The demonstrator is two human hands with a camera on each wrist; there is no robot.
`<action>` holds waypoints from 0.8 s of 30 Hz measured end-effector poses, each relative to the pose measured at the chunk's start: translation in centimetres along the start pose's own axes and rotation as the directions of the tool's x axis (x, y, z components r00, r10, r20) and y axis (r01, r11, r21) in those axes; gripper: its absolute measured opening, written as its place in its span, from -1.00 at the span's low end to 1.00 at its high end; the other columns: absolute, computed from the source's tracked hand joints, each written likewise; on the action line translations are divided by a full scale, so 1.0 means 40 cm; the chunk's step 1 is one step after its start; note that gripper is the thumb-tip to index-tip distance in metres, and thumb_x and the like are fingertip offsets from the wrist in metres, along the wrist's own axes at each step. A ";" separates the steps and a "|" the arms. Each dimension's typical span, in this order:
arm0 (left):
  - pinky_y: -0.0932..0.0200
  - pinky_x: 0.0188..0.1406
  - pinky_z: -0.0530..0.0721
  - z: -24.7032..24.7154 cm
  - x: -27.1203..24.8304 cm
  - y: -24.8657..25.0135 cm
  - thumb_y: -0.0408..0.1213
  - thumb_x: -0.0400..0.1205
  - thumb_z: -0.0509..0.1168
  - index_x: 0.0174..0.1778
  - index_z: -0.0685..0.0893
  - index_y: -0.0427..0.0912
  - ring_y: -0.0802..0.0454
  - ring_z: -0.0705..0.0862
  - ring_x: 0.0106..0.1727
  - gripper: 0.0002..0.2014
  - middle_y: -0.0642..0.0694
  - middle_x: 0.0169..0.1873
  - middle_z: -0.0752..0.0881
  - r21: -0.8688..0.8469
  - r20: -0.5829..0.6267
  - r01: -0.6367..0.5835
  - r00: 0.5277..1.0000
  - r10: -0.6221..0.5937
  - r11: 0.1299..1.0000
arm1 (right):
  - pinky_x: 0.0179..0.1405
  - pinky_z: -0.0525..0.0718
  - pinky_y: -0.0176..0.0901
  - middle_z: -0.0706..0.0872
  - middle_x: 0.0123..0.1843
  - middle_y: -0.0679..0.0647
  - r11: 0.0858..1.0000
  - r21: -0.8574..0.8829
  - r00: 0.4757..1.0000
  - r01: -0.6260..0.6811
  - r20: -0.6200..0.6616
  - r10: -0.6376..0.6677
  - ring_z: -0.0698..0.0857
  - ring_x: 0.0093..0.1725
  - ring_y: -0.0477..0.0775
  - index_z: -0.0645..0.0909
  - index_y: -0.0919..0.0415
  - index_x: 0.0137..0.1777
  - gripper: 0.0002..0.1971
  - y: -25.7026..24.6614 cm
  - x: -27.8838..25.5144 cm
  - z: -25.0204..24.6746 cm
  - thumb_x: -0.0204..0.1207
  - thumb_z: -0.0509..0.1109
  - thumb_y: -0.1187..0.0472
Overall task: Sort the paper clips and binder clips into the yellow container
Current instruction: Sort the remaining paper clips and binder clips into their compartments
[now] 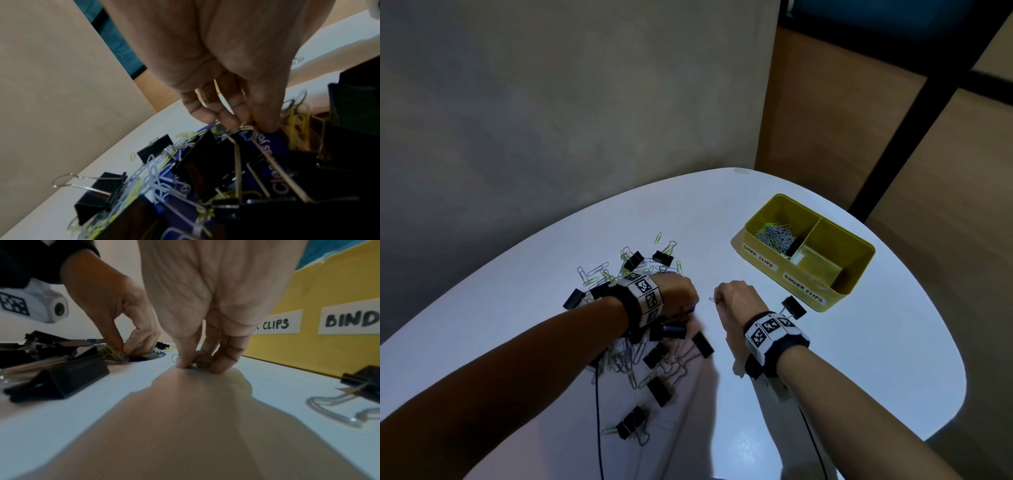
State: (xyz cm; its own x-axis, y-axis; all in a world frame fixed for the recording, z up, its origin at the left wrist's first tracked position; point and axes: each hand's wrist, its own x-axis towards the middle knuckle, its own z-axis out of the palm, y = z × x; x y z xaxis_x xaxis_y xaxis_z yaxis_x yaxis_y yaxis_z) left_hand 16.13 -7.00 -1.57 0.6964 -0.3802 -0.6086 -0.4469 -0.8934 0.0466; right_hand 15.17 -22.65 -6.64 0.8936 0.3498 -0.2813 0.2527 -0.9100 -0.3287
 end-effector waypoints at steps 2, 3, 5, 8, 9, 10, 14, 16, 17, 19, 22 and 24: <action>0.21 -0.42 0.50 0.006 0.000 -0.011 -0.37 0.40 0.26 -0.39 0.52 -0.18 -0.21 0.49 -0.36 -0.93 -0.26 -0.39 0.56 0.046 0.020 -0.047 0.999 0.046 0.998 | 0.12 0.59 -0.03 0.65 0.18 0.27 1.000 0.009 1.000 -0.007 0.001 0.007 0.66 0.18 0.29 0.63 0.22 0.22 -0.71 0.000 -0.008 0.002 0.54 0.24 0.32; 0.12 -0.27 0.59 0.011 0.000 -0.014 -0.32 0.47 0.26 -0.31 0.57 -0.20 -0.24 0.58 -0.26 -0.94 -0.29 -0.28 0.64 0.077 0.021 -0.069 0.997 0.068 0.995 | 0.13 0.59 -0.02 0.65 0.19 0.28 1.000 0.014 1.000 -0.009 0.000 0.009 0.66 0.18 0.29 0.62 0.23 0.23 -0.72 0.000 -0.012 0.004 0.56 0.23 0.31; 0.05 -0.18 0.59 0.024 -0.001 -0.007 -0.22 0.55 0.25 -0.17 0.60 -0.26 -0.24 0.64 -0.17 -0.84 -0.30 -0.17 0.68 0.136 -0.012 -0.062 0.998 0.065 0.989 | 0.12 0.59 -0.03 0.65 0.18 0.28 0.999 0.029 1.000 -0.018 -0.006 0.019 0.65 0.17 0.29 0.60 0.24 0.20 -0.76 -0.002 -0.022 0.004 0.58 0.22 0.29; 0.15 -0.30 0.48 0.026 -0.001 0.009 -0.30 0.46 0.28 -0.34 0.55 -0.22 -0.25 0.64 -0.18 -0.90 -0.28 -0.24 0.68 0.037 -0.106 -0.023 0.994 0.027 0.999 | 0.05 0.70 -0.07 0.68 0.10 0.23 0.991 0.113 0.997 -0.064 0.040 0.060 0.70 0.09 0.26 0.65 0.20 0.05 -0.82 0.004 -0.035 -0.013 0.50 0.29 0.31; 0.18 -0.38 0.41 0.029 0.007 0.010 -0.35 0.42 0.29 -0.45 0.46 -0.17 -0.22 0.61 -0.21 -0.84 -0.23 -0.32 0.64 -0.040 -0.124 -0.011 0.992 0.006 0.999 | 0.02 0.73 -0.07 0.69 0.04 0.20 0.982 0.170 0.995 -0.085 0.057 0.077 0.72 0.03 0.24 0.67 0.18 -0.04 -0.84 0.009 -0.040 -0.025 0.45 0.30 0.33; 0.21 -0.47 0.32 0.029 0.011 0.010 -0.40 0.39 0.30 -0.53 0.37 -0.12 -0.18 0.57 -0.25 -0.75 -0.16 -0.38 0.59 -0.109 -0.122 0.010 0.992 -0.024 0.994 | 0.00 0.76 -0.07 0.71 -0.01 0.15 0.967 0.231 0.993 -0.105 0.069 0.091 0.74 -0.03 0.21 0.67 0.16 -0.13 -0.86 0.016 -0.042 -0.036 0.42 0.30 0.33; 0.26 -0.55 0.33 -0.003 0.012 0.003 -0.49 0.30 0.31 -0.59 0.38 -0.07 0.05 0.49 -0.47 -0.71 0.02 -0.52 0.53 -0.288 -0.190 -0.013 0.981 -0.044 0.958 | -0.04 0.74 -0.13 0.71 -0.24 -0.03 0.897 0.430 0.989 -0.102 -0.053 0.137 0.69 -0.20 -0.02 0.65 0.11 -0.26 -0.87 0.043 -0.050 -0.108 0.42 0.30 0.29; 0.31 -0.51 0.44 -0.059 0.010 0.006 -0.46 0.31 0.35 -0.53 0.51 -0.06 0.10 0.53 -0.46 -0.77 0.03 -0.50 0.61 -0.376 -0.293 -0.033 0.952 -0.085 0.926 | -0.04 0.64 -0.21 0.72 -0.19 0.03 0.870 0.486 0.965 -0.084 -0.180 0.193 0.65 -0.14 0.00 0.69 0.19 -0.16 -0.84 0.060 -0.047 -0.173 0.53 0.28 0.32; 0.33 -0.49 0.46 -0.099 0.013 0.011 -0.45 0.32 0.38 -0.50 0.55 -0.05 0.16 0.54 -0.46 -0.78 0.05 -0.49 0.63 -0.424 -0.355 -0.048 0.928 -0.117 0.904 | -0.03 0.61 -0.24 0.74 -0.14 0.07 0.860 0.506 0.937 -0.072 -0.260 0.232 0.67 -0.11 0.02 0.71 0.20 -0.14 -0.83 0.068 -0.048 -0.211 0.54 0.27 0.33; 0.38 -0.43 0.46 -0.186 0.020 0.030 -0.46 0.33 0.43 -0.49 0.57 -0.04 0.30 0.52 -0.48 -0.76 0.14 -0.52 0.61 -0.534 -0.466 -0.110 0.866 -0.183 0.838 | -0.02 0.60 -0.28 0.76 -0.12 0.07 0.823 0.566 0.864 -0.055 -0.386 0.323 0.68 -0.08 0.01 0.72 0.19 -0.17 -0.84 0.090 -0.044 -0.282 0.53 0.30 0.33; 0.44 -0.52 0.52 -0.294 0.048 0.075 -0.49 0.35 0.46 -0.50 0.57 -0.06 0.32 0.54 -0.56 -0.73 0.11 -0.54 0.63 -0.644 -0.545 -0.209 0.800 -0.250 0.736 | 0.06 0.68 -0.21 0.74 -0.20 0.07 0.776 0.625 0.799 -0.084 -0.424 0.427 0.71 -0.10 0.03 0.67 0.15 -0.25 -0.88 0.124 -0.021 -0.356 0.51 0.42 0.30; 0.45 -0.57 0.52 -0.337 0.072 0.110 -0.48 0.36 0.48 -0.48 0.58 -0.06 0.26 0.56 -0.54 -0.73 0.08 -0.52 0.63 -0.652 -0.552 -0.221 0.794 -0.254 0.725 | 0.13 0.71 -0.08 0.78 -0.11 0.17 0.777 0.614 0.796 -0.135 -0.400 0.454 0.73 0.04 0.15 0.67 0.13 -0.22 -0.92 0.146 0.001 -0.379 0.47 0.50 0.24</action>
State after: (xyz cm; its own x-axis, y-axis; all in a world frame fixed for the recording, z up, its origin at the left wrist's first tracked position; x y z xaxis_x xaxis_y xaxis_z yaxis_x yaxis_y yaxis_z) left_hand 23.72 -15.25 7.55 0.9766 -0.2072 -0.0582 -0.1119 -0.7200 0.6849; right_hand 22.30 -31.32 5.08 0.9744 -0.2243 -0.0123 -0.1520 -0.6179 -0.7714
